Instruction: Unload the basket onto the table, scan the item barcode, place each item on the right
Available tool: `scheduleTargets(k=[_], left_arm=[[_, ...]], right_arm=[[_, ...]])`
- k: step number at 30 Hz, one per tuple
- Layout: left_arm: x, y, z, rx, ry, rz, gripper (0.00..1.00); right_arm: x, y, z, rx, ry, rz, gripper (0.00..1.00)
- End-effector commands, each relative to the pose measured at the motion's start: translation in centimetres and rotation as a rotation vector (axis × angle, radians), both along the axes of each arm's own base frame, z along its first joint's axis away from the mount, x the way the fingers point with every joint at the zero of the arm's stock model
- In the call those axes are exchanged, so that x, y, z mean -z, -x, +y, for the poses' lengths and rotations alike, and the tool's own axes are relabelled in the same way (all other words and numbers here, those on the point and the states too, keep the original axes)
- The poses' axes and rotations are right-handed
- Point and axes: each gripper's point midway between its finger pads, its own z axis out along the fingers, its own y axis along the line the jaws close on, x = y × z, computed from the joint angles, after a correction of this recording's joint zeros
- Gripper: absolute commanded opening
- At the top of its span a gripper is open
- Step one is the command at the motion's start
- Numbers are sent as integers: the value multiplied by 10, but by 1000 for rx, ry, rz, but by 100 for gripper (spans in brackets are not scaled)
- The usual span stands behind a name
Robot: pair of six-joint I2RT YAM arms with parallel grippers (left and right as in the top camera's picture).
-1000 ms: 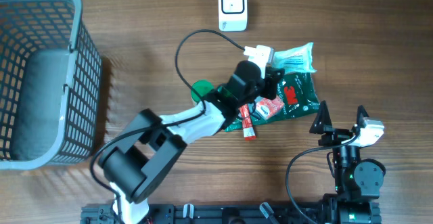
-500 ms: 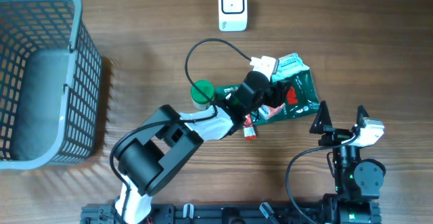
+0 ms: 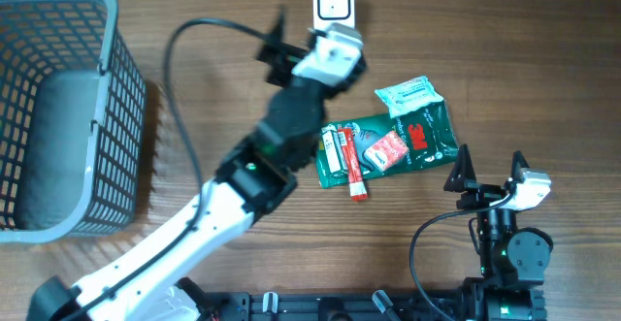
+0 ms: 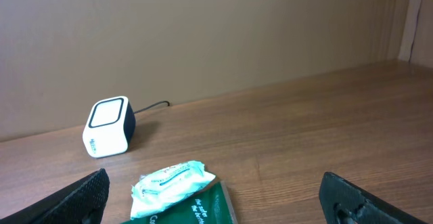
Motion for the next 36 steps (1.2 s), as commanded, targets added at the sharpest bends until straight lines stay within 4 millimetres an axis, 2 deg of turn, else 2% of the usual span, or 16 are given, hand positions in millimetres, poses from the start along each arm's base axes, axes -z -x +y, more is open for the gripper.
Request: scheduleTargets(k=[1,5,7,11,12,15,18,21,25,31,36], left_arm=[[-58,6,79,-277,-238,-144,100],[-88,19,128,-396,-300,-195,100],[-96,28,146,-433,-327,-193,100],[-101,57,162,-396,-370,-156,100],[-106,67,164,-366,-325,-169,100],[-126,114,173,-225,-103,-240,100],[-137,146,176,-128,-18,-287,100],[-157,195,195,-72,83,-388,100],[-172,244,223,-79,156,-499,100],[-180,300,255,-85,232,-619,100],[-179,343,271,-52,278,-713,100]], right_arm=[[-3,1,-1,8,12,-11,100],[-3,0,-1,8,13,-11,100],[-3,0,-1,8,13,-11,100],[-3,0,-1,8,12,-11,100],[-3,1,-1,8,13,-11,100],[-3,1,-1,8,13,-11,100],[-3,1,-1,8,12,-11,100],[-3,0,-1,8,13,-11,100],[-3,0,-1,8,13,-11,100],[-3,1,-1,8,13,-11,99],[-3,0,-1,8,12,-11,100]])
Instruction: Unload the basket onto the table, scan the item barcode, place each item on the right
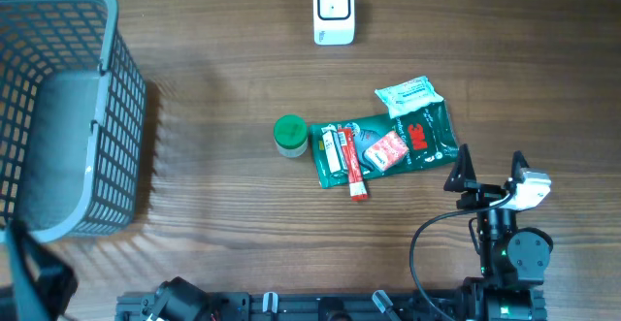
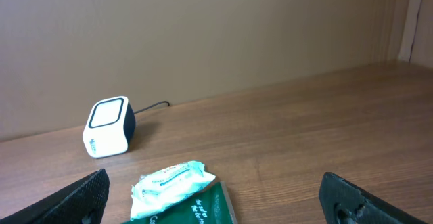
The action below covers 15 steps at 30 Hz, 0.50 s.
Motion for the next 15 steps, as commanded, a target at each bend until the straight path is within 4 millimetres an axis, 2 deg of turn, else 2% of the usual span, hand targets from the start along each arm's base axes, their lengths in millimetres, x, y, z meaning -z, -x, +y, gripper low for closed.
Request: scheduleTargets(k=[1,6,12,15], left_arm=[[0,36,11,40,35,-91,100],[6,66,19,-6,50,-187,100],[6,72,16,-110,32,-202,100],[2,84,15,-189,33,-243,100]], right_arm=[[-3,0,-1,8,12,-11,100],[-3,0,-1,8,13,-11,100],[-3,0,-1,8,13,-11,100],[-3,0,-1,8,13,-11,100]])
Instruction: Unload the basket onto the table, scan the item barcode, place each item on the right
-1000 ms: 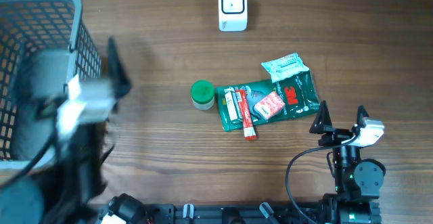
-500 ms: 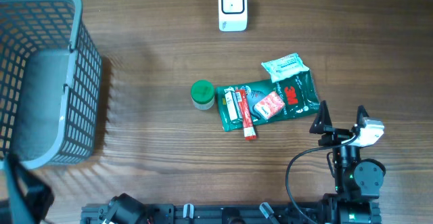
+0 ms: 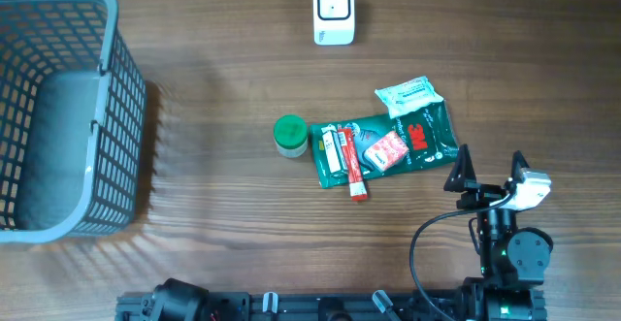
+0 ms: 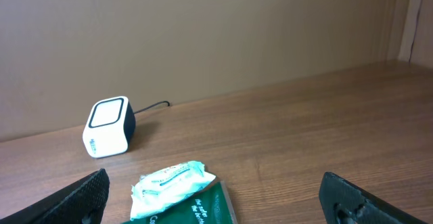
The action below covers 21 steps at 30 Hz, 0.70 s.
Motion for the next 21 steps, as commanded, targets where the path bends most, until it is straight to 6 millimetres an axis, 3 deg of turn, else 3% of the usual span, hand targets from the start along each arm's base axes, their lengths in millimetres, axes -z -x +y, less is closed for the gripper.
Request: scheduleTargets(k=[1,4,7,11,14,17,21], left_arm=[[-6,18,-2,-80,1,-60,100],[-10,29,-5,-127,9,-96,100],[-10,30,-6,-18,85,-130,100],[4,6,-9,246,254,-86,100],[29,-26,-14,336,344,52,100],[55,-48,-12,282,363,193,100],[119,-86,-16,233,392,492,100]], right_arm=[[-3,0,-1,8,13,-11,100],[-3,0,-1,8,13,-11,100],[-3,1,-1,8,12,-11,100],[-3,1,-2,8,13,-11,100],[-3,1,-1,8,13,-11,100],[-3,1,-2,8,12,-11,100],[-3,0,-1,8,13,-11,100]])
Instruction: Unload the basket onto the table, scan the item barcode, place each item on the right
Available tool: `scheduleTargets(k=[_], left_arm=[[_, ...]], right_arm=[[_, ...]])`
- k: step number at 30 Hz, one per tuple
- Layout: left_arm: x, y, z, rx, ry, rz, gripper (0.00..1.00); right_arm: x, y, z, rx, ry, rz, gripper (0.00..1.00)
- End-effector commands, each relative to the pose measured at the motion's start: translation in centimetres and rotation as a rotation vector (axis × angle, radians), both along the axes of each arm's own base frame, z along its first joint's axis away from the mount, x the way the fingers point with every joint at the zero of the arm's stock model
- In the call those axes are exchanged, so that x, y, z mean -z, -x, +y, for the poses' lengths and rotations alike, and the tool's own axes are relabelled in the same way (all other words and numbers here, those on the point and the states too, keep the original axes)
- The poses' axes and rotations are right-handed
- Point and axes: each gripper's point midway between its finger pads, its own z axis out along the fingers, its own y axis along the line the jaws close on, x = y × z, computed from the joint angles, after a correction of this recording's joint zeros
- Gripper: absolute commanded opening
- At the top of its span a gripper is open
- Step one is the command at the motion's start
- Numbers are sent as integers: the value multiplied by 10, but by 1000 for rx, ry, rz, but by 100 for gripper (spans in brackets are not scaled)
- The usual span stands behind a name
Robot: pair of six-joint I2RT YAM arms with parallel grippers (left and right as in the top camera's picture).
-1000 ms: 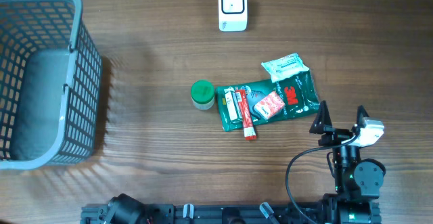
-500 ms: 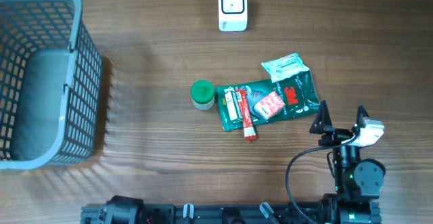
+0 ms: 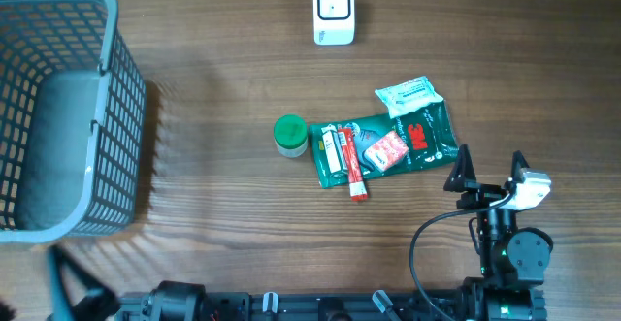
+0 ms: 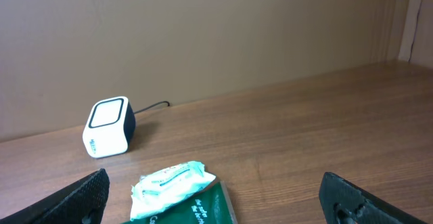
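The white scanner point(image 3: 333, 11) stands at the table's far edge, and it also shows as a white scanner point(image 4: 107, 126) in the right wrist view. A small round green container point(image 3: 290, 135) sits mid-table. My right gripper point(image 3: 488, 173) rests open near the front right, with nothing between its fingers point(image 4: 86, 195). My left gripper is out of view; only a dark shape point(image 3: 73, 287) shows at the lower left edge.
Right of the container lie a green 3M pack point(image 3: 412, 142), red-and-white sticks point(image 3: 344, 158) and a white-teal wipes packet point(image 3: 408, 95), the same wipes packet point(image 4: 170, 185) showing ahead of the right gripper. A grey mesh basket fills the left side.
A dark shape has come into the lower left edge of the overhead view. The items on the table and my right gripper have not moved.
My left arm first reached across the table, its gripper by the scanner and no green container to be seen. Then the arm was off the table and the green container stood left of the 3M pack. It has stayed there since, and the right gripper has stayed open.
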Motion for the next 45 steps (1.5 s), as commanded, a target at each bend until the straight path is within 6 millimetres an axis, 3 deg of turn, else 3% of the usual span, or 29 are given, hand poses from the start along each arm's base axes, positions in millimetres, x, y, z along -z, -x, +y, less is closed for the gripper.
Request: scheduleTargets(k=[1,6,11,20,25,31,36,45], left_arm=[[38,-19,-6,41,24,149,100],[86,-60,-32,156,-33,297,100],[148,-104,-54,247,-64,435,100],[232,-165,-72,299,-77,447,100],[250,-174,-70,284,-89,431,100],[277,-179,-77,302,-227,484,100],[303,-183,-71,281,-217,540,100],[302,-183,-69,265,-257,539,100]], right_arm=[[-3,1,-1,8,13,-11,100],[-3,1,-1,8,13,-11,100],[-3,1,-2,8,12,-11,100],[-3,1,-1,8,13,-11,100],[-3,1,-1,8,13,-11,100],[-3,1,-1,8,12,-11,100],[-3,1,-2,8,13,-11,100],[-3,1,-2,8,13,-11,100]])
